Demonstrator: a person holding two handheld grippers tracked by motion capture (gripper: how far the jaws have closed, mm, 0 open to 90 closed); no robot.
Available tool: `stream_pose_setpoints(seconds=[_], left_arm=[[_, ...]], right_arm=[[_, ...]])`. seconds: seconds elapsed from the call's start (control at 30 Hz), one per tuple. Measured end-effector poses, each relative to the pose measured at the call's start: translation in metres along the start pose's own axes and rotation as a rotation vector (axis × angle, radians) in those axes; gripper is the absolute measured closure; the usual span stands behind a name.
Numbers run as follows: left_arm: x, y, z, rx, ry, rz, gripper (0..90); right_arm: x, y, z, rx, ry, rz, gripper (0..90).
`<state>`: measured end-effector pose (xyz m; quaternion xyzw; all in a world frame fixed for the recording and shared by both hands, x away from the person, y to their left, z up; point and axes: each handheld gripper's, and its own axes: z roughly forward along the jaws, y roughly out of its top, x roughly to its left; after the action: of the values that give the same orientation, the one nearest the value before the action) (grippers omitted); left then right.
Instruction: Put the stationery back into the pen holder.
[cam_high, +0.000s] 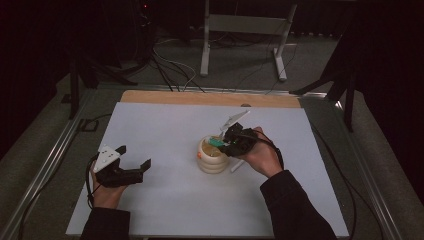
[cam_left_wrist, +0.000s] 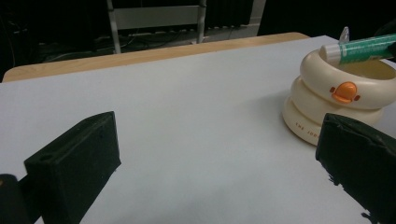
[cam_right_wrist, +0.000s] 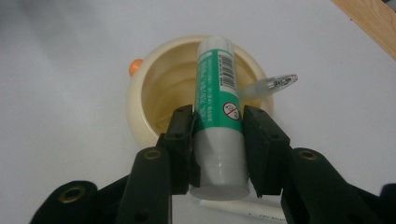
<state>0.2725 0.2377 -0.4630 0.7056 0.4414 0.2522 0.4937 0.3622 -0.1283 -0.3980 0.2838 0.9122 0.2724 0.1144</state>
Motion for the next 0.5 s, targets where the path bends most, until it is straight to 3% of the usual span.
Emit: stream_pose_setpoints(seconds=[0.5], left_arm=[[0.0001,-0.0003,0.0002,0.001,-0.001,-0.002,0.2]], right_arm=[[0.0041,0.0041,0.0061,-0.004,0.008,0.001,63.3]])
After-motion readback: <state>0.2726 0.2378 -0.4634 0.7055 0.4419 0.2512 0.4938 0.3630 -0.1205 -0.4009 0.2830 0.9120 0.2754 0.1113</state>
